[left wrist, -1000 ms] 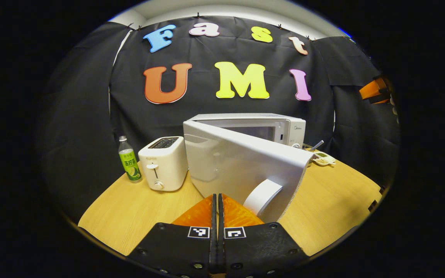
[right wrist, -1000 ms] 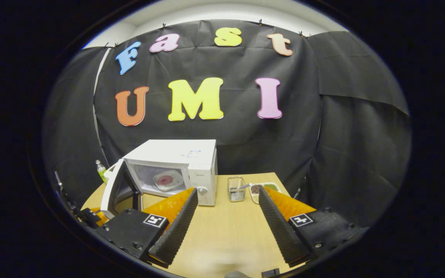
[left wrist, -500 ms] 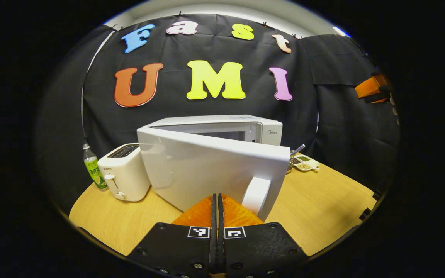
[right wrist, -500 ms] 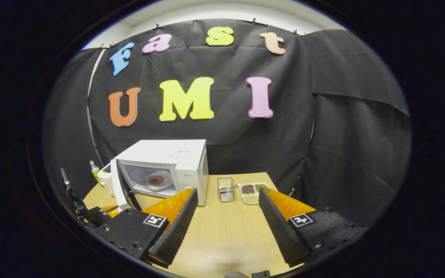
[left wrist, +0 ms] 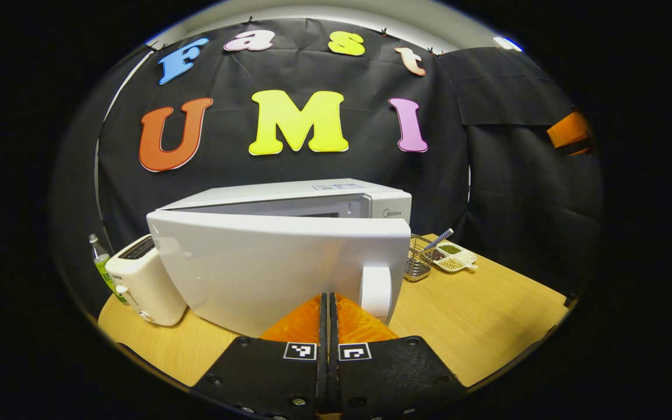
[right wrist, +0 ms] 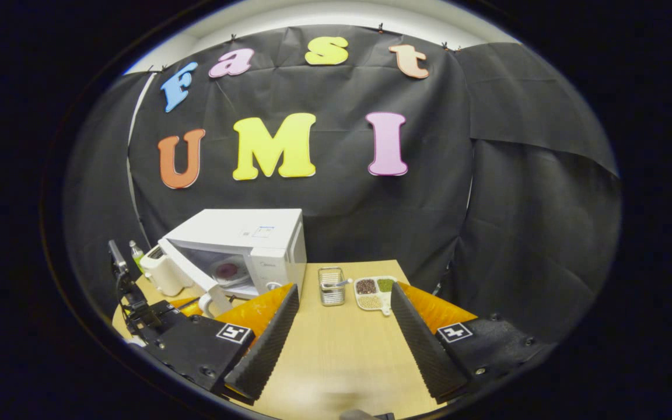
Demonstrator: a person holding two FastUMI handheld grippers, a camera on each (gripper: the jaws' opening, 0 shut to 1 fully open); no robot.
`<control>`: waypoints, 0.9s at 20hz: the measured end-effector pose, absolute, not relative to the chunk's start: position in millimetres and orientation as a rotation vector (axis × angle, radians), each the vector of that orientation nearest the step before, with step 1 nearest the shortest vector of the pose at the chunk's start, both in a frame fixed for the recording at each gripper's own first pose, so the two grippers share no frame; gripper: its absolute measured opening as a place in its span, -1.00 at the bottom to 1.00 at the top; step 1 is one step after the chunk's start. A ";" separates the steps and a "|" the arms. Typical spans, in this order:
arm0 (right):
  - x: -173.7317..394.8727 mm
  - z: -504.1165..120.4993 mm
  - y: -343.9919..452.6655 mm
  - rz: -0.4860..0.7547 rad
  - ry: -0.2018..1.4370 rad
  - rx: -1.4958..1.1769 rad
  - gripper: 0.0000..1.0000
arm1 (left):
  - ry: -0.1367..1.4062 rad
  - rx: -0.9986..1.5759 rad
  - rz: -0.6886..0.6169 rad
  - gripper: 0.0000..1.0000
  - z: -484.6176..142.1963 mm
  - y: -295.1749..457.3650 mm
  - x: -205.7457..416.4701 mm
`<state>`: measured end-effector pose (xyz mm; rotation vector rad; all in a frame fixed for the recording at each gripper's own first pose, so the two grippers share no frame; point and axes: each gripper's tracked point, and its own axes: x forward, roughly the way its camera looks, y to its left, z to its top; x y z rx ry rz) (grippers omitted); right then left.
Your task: Open the microwave oven with the left hand, put the food in, and close the microwave oven.
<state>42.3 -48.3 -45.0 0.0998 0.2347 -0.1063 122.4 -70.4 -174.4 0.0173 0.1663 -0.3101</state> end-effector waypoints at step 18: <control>54.8 -67.8 -72.9 -0.146 0.289 0.104 1.00 | 0.180 0.043 -0.287 -1.00 -169.7 -110.3 226.8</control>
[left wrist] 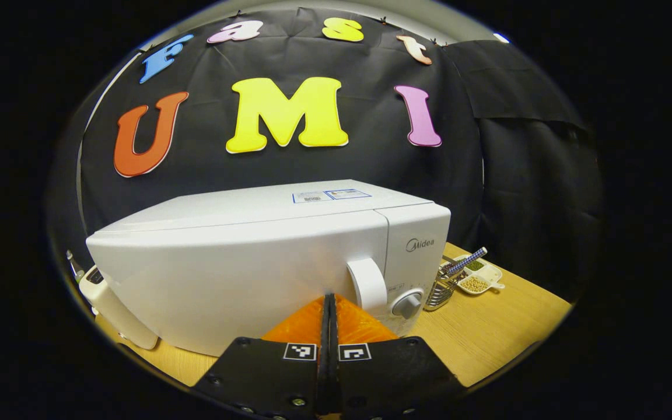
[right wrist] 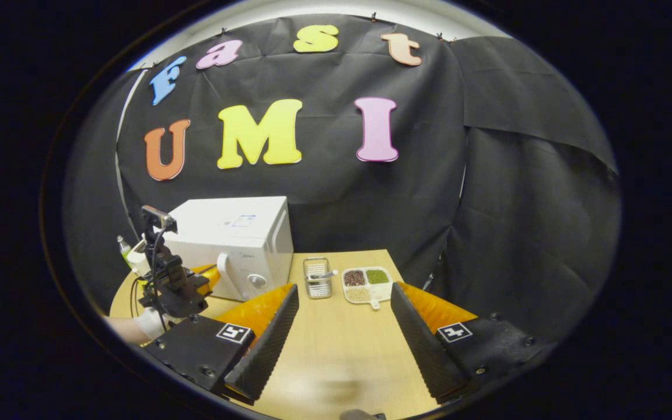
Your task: Open the microwave oven with the left hand, put the food in, and close the microwave oven.
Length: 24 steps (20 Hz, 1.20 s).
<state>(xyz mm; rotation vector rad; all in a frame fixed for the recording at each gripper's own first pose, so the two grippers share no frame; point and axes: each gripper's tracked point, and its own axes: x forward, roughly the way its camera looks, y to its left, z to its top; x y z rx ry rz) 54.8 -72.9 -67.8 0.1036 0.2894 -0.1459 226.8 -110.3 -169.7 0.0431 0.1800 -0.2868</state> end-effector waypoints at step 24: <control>38.5 12.8 32.6 -0.019 0.062 0.059 0.83 | -0.008 0.029 -0.009 0.93 25.3 58.8 6.1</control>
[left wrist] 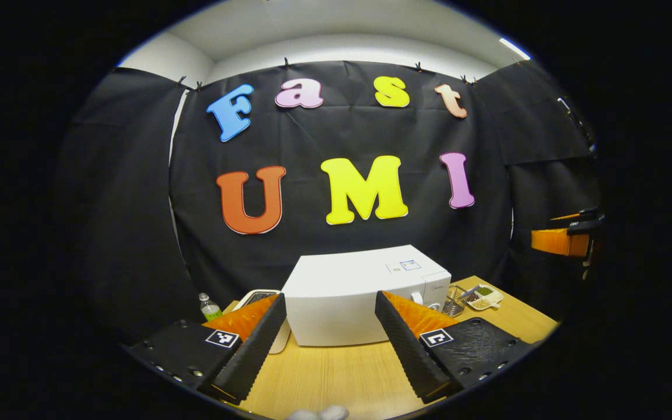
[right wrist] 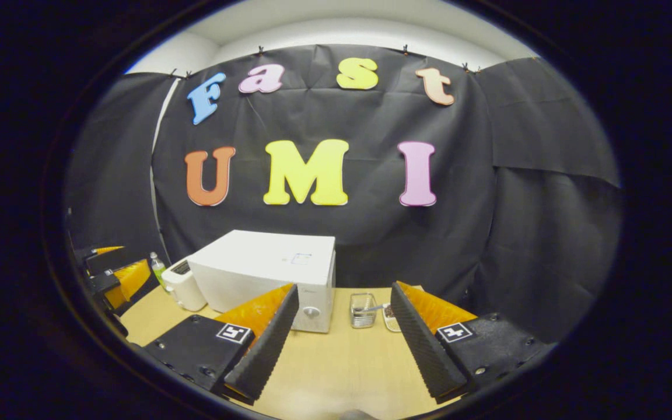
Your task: Open the microwave oven with the left hand, put the food in, and close the microwave oven.
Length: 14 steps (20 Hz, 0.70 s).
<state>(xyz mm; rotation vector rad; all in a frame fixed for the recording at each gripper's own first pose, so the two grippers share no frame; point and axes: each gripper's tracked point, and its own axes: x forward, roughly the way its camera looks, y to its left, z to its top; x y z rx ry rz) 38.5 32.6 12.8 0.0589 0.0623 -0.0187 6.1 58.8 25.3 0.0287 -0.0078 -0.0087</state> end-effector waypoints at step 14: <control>23.3 50.3 48.0 -0.007 -0.018 0.092 0.83 | -0.082 -0.019 0.007 0.94 75.4 74.5 -11.8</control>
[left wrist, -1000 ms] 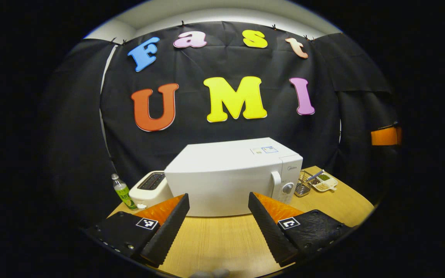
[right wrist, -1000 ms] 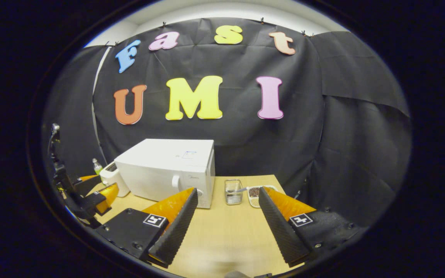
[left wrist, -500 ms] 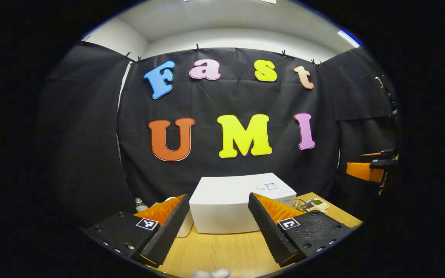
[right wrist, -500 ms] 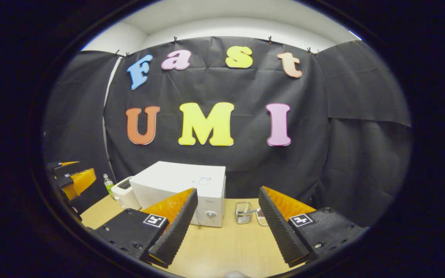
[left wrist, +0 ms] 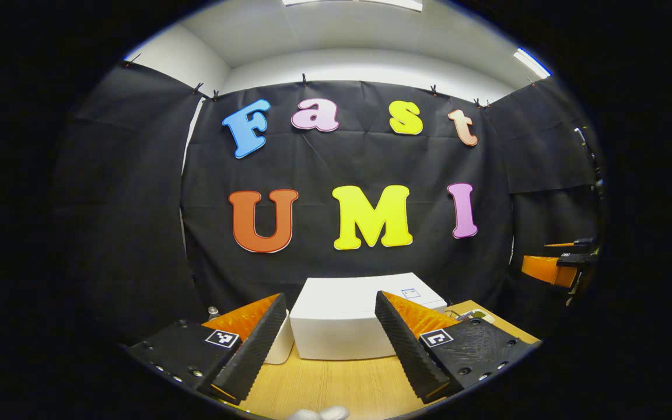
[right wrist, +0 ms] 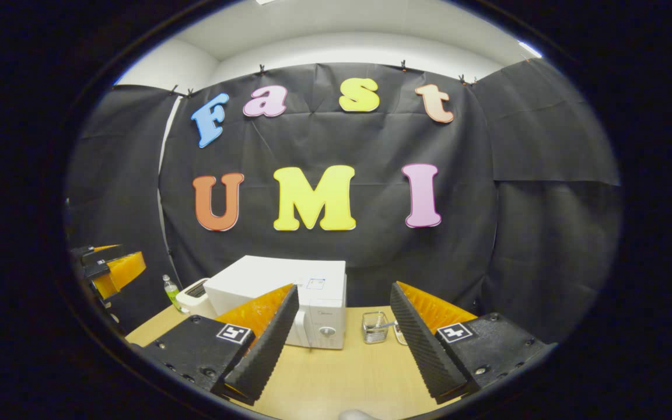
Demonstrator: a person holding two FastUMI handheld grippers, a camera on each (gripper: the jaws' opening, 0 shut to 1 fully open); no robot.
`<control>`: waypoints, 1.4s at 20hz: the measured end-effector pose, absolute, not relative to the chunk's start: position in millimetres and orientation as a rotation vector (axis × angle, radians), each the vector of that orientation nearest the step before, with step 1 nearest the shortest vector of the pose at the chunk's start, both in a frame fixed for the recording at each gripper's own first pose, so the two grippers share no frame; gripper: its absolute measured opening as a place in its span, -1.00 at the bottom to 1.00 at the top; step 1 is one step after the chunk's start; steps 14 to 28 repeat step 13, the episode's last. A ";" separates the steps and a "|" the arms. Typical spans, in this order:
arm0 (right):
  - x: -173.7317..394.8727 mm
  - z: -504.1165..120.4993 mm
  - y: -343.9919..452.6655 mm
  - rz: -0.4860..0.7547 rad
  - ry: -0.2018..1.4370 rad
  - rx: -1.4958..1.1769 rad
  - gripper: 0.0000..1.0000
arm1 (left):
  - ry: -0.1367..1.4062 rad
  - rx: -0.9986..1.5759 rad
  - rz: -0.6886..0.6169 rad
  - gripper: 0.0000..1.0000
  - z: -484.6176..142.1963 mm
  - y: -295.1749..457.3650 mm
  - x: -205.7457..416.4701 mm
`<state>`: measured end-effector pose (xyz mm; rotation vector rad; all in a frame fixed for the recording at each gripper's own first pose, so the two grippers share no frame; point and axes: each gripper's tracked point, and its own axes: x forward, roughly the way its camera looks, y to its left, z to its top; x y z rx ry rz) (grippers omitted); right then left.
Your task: Open the microwave oven with the left hand, put the food in, and close the microwave oven.
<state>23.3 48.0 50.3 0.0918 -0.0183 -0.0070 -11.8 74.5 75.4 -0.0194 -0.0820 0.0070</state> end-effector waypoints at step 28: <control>11.7 60.6 42.8 -0.023 -0.035 0.088 1.00 | -0.109 -0.004 0.009 0.92 82.0 75.6 -13.4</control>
